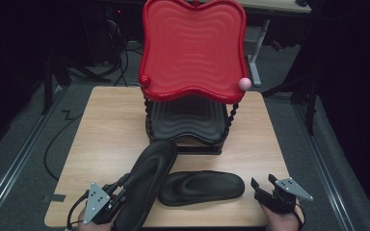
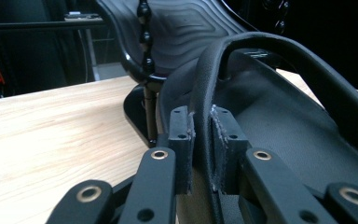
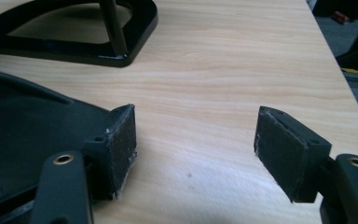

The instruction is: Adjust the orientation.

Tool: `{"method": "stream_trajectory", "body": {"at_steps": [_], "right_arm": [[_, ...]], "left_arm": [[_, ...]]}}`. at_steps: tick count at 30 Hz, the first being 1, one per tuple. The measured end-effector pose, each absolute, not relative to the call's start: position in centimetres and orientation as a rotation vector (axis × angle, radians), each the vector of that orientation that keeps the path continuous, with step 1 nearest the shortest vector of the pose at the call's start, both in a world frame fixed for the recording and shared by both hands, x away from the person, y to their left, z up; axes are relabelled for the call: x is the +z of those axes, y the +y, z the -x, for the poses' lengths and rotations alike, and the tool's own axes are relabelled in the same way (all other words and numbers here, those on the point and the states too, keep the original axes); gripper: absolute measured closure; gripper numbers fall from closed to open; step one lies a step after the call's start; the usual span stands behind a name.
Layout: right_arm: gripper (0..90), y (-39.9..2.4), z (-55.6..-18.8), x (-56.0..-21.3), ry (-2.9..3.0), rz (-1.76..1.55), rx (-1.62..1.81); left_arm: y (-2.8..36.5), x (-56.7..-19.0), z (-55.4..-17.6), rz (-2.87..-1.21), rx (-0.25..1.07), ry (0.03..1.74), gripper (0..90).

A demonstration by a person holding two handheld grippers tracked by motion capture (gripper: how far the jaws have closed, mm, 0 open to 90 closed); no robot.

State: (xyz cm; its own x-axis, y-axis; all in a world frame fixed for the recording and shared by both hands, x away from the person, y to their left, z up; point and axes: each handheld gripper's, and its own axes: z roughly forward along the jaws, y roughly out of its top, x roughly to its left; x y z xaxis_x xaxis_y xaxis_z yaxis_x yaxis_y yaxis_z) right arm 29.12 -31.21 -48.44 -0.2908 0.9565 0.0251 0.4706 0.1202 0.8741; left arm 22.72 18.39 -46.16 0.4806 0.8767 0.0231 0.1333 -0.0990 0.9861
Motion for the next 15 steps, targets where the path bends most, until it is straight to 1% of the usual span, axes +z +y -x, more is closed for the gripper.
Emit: {"method": "stream_trajectory", "body": {"at_steps": [10,15], "right_arm": [[27.6,-31.7,-27.5,-48.2,1.793,-1.39,1.12],[26.5,-30.1,-26.7,-47.6,1.792,-1.345,1.16]], "left_arm": [[17.0,-45.7,-24.3,-1.537,0.799,0.884,79.6],[16.2,-45.7,-25.2,-1.528,0.811,0.875,79.5]]}}
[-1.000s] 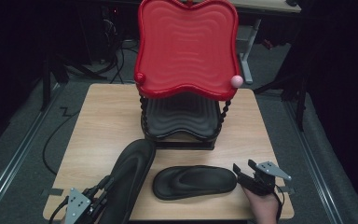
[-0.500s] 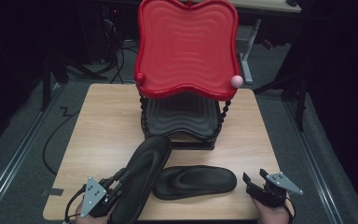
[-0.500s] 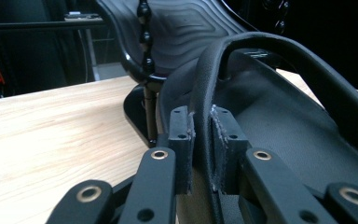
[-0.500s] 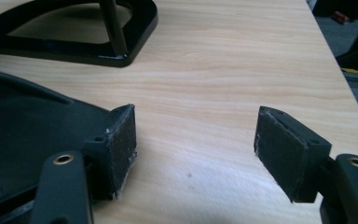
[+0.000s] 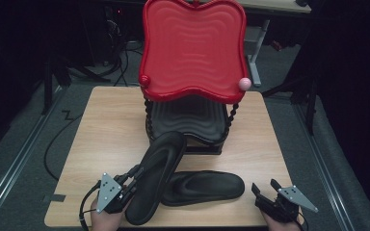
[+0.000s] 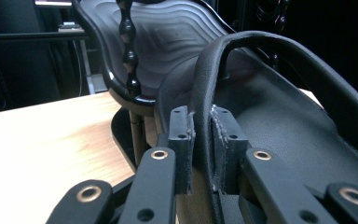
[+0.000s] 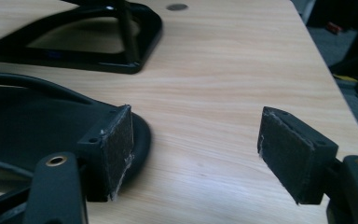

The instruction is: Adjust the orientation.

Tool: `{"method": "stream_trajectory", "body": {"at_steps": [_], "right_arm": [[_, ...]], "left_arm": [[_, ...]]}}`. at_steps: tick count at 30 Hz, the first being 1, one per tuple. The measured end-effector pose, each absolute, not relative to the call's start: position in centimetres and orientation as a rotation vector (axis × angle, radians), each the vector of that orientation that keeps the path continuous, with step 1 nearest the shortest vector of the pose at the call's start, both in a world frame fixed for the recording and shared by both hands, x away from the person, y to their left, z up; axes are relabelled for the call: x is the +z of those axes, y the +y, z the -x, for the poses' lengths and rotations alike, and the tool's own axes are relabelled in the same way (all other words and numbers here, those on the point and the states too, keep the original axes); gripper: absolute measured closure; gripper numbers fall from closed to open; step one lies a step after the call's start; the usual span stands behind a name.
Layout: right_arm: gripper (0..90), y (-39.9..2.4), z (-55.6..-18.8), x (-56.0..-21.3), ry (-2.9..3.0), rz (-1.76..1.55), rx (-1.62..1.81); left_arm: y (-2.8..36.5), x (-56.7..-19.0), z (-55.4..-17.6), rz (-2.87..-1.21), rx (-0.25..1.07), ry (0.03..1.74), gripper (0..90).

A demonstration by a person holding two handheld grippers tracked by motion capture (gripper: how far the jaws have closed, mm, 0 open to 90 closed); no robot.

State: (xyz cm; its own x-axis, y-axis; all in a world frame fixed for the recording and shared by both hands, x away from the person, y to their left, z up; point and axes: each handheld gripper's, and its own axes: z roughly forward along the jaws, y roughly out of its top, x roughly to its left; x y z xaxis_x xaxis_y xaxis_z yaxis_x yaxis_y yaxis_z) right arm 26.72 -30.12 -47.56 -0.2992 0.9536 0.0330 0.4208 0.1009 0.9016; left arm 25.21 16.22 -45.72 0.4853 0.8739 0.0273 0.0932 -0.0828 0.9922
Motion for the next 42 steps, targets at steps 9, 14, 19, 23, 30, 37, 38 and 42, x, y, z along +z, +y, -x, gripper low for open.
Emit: {"method": "stream_trajectory", "body": {"at_steps": [9,14,19,23,30,37,38,42], "right_arm": [[26.2,-25.2,-26.9,-46.4,1.854,-1.214,1.244],[26.7,-22.6,-27.6,-45.3,1.88,-1.133,1.309],[29.0,-19.9,-27.9,-44.0,1.888,-1.055,1.377],[30.6,-18.1,-28.0,-43.0,1.892,-1.007,1.435],[35.1,-15.7,-28.1,-41.0,1.867,-0.94,1.533],[39.9,-12.5,-29.0,-40.2,1.878,-0.886,1.54],[41.1,-12.1,-29.2,-40.3,1.884,-0.887,1.54],[58.6,-10.6,-30.5,-40.7,1.887,-0.872,1.497]], "left_arm": [[14.7,-45.6,-26.6,-1.522,0.84,0.866,79.4],[13.9,-45.1,-27.1,-1.501,0.849,0.865,79.9],[12.9,-44.2,-27.7,-1.464,0.835,0.873,80.1],[11.9,-43.6,-28.3,-1.478,0.896,0.862,80.6],[10.9,-43.6,-29.6,-1.473,0.946,0.892,80.5],[9.9,-43.6,-30.7,-1.467,0.982,0.914,80.5],[9.7,-43.6,-30.9,-1.465,0.985,0.915,80.5],[9.3,-43.3,-31.7,-1.455,0.989,0.925,80.2]]}}
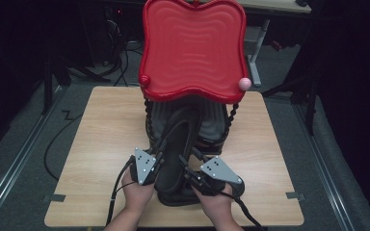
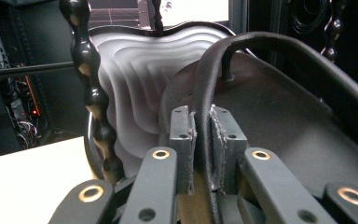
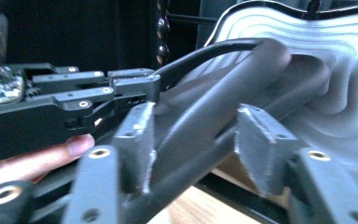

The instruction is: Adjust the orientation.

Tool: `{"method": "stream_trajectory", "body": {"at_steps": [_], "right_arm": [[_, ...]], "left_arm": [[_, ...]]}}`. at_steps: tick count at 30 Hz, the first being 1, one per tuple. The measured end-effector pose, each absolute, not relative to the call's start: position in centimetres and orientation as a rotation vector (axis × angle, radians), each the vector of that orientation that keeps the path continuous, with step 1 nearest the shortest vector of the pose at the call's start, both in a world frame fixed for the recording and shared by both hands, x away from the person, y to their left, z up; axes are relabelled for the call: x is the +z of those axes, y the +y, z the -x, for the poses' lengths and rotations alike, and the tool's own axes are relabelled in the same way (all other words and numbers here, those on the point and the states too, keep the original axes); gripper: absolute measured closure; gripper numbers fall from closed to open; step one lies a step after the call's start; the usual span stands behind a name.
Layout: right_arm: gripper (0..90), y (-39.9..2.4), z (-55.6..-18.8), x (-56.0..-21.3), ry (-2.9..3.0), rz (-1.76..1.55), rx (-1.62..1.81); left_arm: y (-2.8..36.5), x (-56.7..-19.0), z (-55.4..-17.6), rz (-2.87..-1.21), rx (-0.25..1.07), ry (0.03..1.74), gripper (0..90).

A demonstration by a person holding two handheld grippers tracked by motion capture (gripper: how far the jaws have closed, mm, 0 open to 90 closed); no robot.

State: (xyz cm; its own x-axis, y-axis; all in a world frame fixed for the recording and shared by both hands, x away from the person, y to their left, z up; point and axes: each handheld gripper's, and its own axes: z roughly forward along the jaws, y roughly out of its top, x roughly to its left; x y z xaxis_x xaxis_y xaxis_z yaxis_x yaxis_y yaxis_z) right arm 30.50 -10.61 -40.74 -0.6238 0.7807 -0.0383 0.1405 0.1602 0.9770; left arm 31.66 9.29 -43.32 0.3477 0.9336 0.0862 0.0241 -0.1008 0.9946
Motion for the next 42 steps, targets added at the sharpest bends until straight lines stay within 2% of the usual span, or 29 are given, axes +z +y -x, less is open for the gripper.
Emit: {"method": "stream_trajectory", "body": {"at_steps": [2,11,15,16,17,19,25,29,30,33,39,42], "right_arm": [[66.3,-10.5,-31.1,-41.0,1.875,-0.877,1.474],[80.6,-10.3,-33.4,-42.0,1.827,-0.915,1.374],[83.0,-10.2,-33.7,-42.1,1.797,-0.937,1.355],[84.7,-10.1,-33.9,-42.2,1.766,-0.956,1.334],[84.7,-10.1,-33.9,-42.2,1.766,-0.956,1.334],[85.5,-10.1,-34.1,-42.4,1.737,-0.976,1.324],[85.6,-10.0,-34.0,-42.4,1.72,-0.975,1.317],[85.5,-10.0,-34.0,-42.4,1.71,-0.976,1.319],[85.5,-10.0,-34.0,-42.4,1.709,-0.974,1.32],[85.2,-10.1,-33.9,-42.5,1.703,-0.977,1.333],[84.7,-10.1,-34.2,-42.7,1.702,-0.985,1.353],[84.3,-9.9,-34.9,-42.9,1.695,-0.989,1.354]], "left_arm": [[9.1,-43.2,-32.0,-1.455,0.987,0.933,79.5],[8.4,-43.9,-34.0,-1.459,0.971,0.951,75.2],[8.5,-44.0,-34.6,-1.452,0.921,0.932,69.3],[8.5,-44.0,-34.5,-1.455,0.91,0.926,61.4],[8.5,-43.9,-34.3,-1.456,0.91,0.922,61.4],[8.7,-44.0,-33.6,-1.431,0.903,0.908,54.0],[8.8,-44.3,-31.1,-1.432,0.887,0.885,51.0],[8.3,-45.0,-30.1,-1.454,0.878,0.883,51.3],[8.2,-45.1,-30.1,-1.46,0.88,0.887,52.8],[8.2,-45.4,-30.2,-1.467,0.896,0.886,65.6],[8.7,-44.8,-31.8,-1.462,0.925,0.891,73.8],[8.7,-44.6,-33.0,-1.459,0.948,0.882,74.8]]}}
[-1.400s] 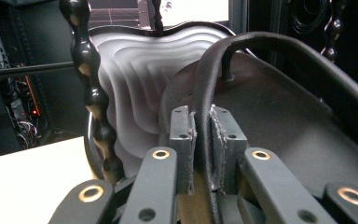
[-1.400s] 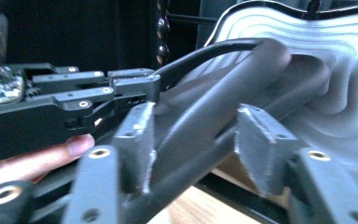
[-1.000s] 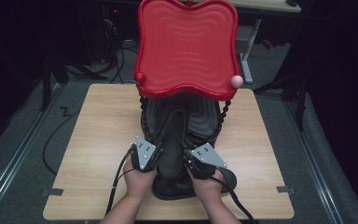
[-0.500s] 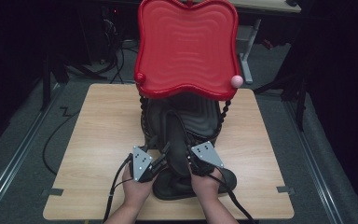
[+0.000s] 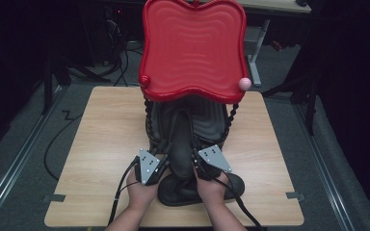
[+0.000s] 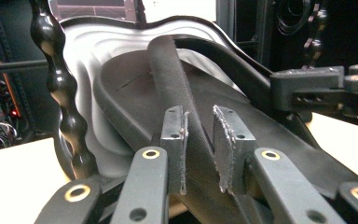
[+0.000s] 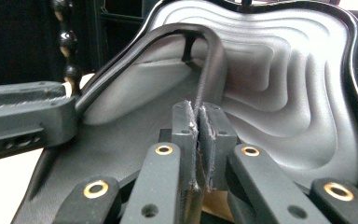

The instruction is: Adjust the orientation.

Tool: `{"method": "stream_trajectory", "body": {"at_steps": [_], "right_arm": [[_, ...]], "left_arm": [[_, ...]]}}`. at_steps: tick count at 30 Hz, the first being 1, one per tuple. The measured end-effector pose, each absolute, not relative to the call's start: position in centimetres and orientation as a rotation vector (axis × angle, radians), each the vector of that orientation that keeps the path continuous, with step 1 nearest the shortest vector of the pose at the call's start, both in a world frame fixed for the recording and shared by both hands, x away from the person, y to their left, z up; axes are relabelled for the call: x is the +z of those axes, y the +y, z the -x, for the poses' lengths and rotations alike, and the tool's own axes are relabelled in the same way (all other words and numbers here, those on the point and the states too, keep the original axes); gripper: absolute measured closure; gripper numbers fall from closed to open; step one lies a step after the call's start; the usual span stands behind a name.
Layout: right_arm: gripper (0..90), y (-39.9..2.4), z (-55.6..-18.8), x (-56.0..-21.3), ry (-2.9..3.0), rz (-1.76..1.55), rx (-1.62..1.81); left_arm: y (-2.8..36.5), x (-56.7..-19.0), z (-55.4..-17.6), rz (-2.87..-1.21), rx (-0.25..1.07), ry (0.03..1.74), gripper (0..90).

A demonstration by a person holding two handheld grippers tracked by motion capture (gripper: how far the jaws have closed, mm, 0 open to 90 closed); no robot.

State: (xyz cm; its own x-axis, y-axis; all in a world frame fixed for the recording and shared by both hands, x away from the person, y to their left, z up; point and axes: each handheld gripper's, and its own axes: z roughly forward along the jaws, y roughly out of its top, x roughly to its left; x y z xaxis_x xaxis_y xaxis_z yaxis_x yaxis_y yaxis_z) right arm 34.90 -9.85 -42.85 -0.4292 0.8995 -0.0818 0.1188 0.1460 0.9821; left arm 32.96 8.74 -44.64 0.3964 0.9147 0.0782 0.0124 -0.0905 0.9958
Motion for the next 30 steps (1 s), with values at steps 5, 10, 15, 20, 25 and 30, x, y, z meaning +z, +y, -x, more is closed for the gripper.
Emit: {"method": "stream_trajectory", "body": {"at_steps": [5,10,15,20,25,30], "right_arm": [[78.2,-9.8,-36.8,-42.7,1.718,-1.01,1.338],[61.5,-11.1,-35.4,-42.7,1.728,-1.011,1.362],[80.1,-12.5,-30.8,-44.2,1.818,-0.941,1.382],[89.5,-12.1,-27.6,-46.4,1.964,-0.89,1.326],[89.6,-11.2,-27.8,-47.3,2.027,-0.873,1.282],[89.6,-10.6,-28.6,-47.6,2.055,-0.859,1.245]], "left_arm": [[8.5,-44.3,-34.1,-1.446,0.963,0.89,75.1],[8.3,-44.3,-34.2,-1.443,0.972,0.897,75.3],[8.3,-44.3,-34.1,-1.436,0.97,0.903,75.3],[8.4,-44.4,-34.2,-1.431,0.965,0.905,75.4],[8.5,-44.3,-34.2,-1.428,0.958,0.907,75.3],[8.7,-44.3,-34.4,-1.419,0.957,0.914,75.3]]}}
